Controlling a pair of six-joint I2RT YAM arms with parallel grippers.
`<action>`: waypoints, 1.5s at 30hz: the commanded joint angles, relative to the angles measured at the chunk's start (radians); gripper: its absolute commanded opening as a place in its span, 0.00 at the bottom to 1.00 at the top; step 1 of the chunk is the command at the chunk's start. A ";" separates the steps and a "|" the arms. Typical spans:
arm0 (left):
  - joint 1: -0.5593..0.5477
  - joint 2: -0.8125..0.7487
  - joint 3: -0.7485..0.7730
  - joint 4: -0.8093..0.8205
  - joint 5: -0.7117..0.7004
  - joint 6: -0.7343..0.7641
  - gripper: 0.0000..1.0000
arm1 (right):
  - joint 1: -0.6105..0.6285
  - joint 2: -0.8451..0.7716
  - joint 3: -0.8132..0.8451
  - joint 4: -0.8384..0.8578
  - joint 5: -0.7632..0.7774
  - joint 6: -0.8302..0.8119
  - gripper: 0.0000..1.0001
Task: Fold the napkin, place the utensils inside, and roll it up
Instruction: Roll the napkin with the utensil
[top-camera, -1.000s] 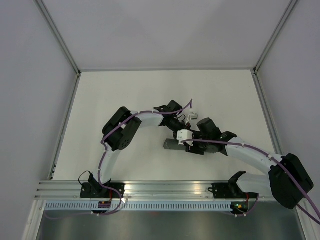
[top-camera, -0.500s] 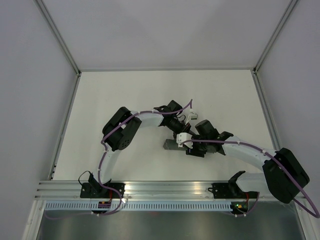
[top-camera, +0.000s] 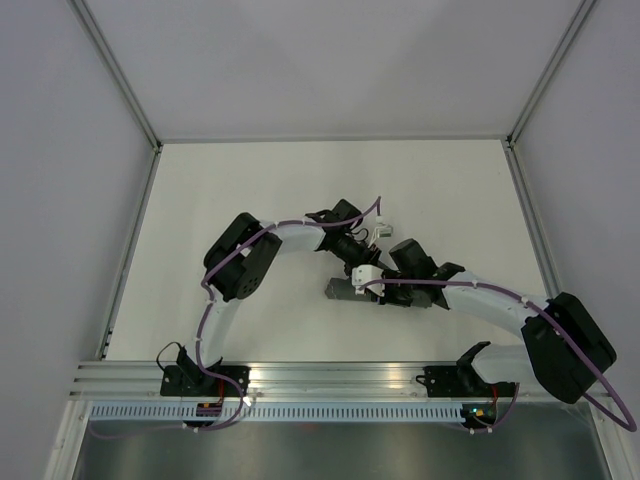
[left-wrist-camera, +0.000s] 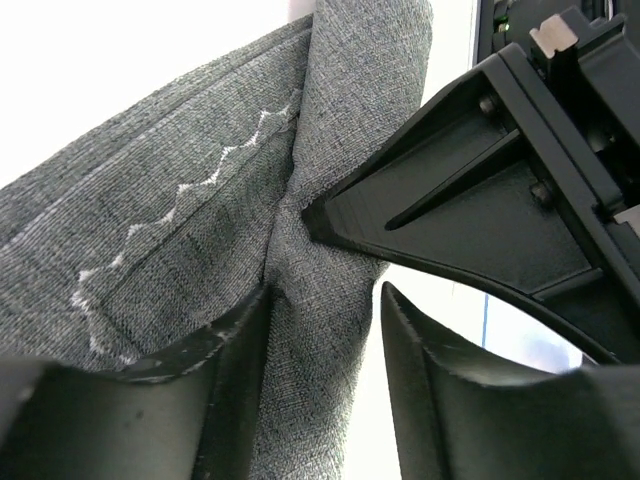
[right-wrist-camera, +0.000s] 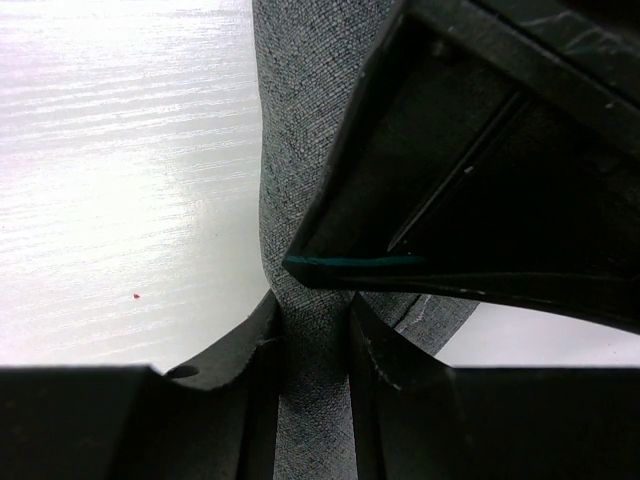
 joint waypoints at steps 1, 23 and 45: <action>0.020 -0.056 -0.003 0.020 0.005 -0.077 0.54 | 0.007 0.019 0.027 -0.061 -0.031 -0.011 0.20; 0.264 -0.568 -0.402 0.471 -0.605 -0.307 0.55 | -0.102 0.312 0.297 -0.385 -0.220 -0.120 0.16; -0.293 -0.765 -0.882 0.967 -1.219 0.192 0.64 | -0.263 0.830 0.787 -0.791 -0.369 -0.281 0.16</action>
